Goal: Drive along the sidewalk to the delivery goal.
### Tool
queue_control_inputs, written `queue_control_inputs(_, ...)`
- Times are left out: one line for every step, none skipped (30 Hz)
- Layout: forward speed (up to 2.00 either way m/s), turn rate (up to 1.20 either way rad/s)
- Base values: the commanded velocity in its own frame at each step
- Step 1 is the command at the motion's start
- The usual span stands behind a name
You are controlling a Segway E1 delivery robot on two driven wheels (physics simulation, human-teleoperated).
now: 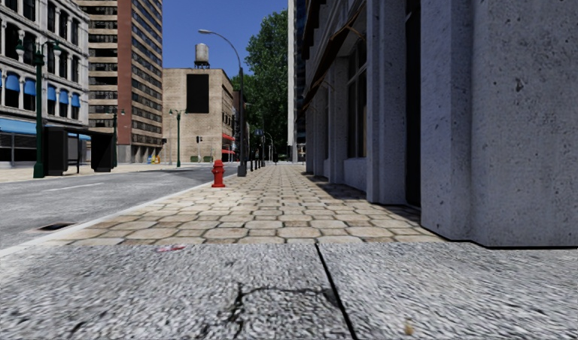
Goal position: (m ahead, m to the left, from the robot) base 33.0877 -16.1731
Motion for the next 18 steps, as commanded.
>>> queue_control_inputs(2.0, 0.0)
queue_control_inputs(2.0, 0.0)
queue_control_inputs(2.0, 0.0)
queue_control_inputs(2.0, 0.0)
queue_control_inputs(2.0, 0.0)
queue_control_inputs(2.0, 0.0)
queue_control_inputs(2.0, 0.0)
queue_control_inputs(2.0, 0.0)
queue_control_inputs(2.0, 0.0)
queue_control_inputs(2.0, 0.0)
queue_control_inputs(2.0, 0.0)
queue_control_inputs(2.0, 0.0)
queue_control_inputs(2.0, 0.0)
queue_control_inputs(2.0, 0.0)
queue_control_inputs(2.0, 0.0)
queue_control_inputs(2.0, 0.0)
queue_control_inputs(2.0, 0.0)
queue_control_inputs(2.0, 0.0)
